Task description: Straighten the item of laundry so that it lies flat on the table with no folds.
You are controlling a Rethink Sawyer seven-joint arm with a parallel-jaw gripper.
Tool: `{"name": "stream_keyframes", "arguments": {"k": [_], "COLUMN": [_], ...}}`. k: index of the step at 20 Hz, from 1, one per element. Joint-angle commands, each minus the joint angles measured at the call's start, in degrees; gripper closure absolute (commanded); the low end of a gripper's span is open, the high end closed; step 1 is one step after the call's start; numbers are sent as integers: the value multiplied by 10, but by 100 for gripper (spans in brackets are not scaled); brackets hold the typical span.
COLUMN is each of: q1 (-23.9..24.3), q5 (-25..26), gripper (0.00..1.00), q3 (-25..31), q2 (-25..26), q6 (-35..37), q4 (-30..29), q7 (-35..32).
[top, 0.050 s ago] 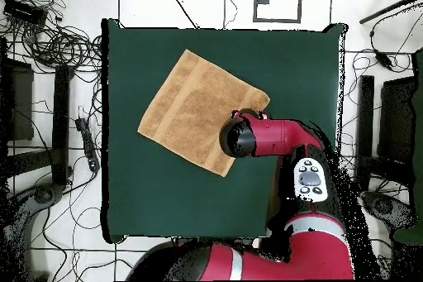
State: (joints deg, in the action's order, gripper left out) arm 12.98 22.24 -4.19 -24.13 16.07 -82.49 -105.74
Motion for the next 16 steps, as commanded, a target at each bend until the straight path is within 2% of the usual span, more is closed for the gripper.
{"name": "stream_keyframes", "arguments": {"k": [1, 11, 12, 16], "q1": [5, 8, 9, 8], "q5": [31, 39, 38, 38], "gripper": [100, 100, 0, 0], "q3": [22, 31, 33, 31], "q2": [13, 33, 33, 33], "q6": [29, 18, 16, 16], "q4": [-28, -17, -17, -18], "q7": [1, -13, -16, -19]}}
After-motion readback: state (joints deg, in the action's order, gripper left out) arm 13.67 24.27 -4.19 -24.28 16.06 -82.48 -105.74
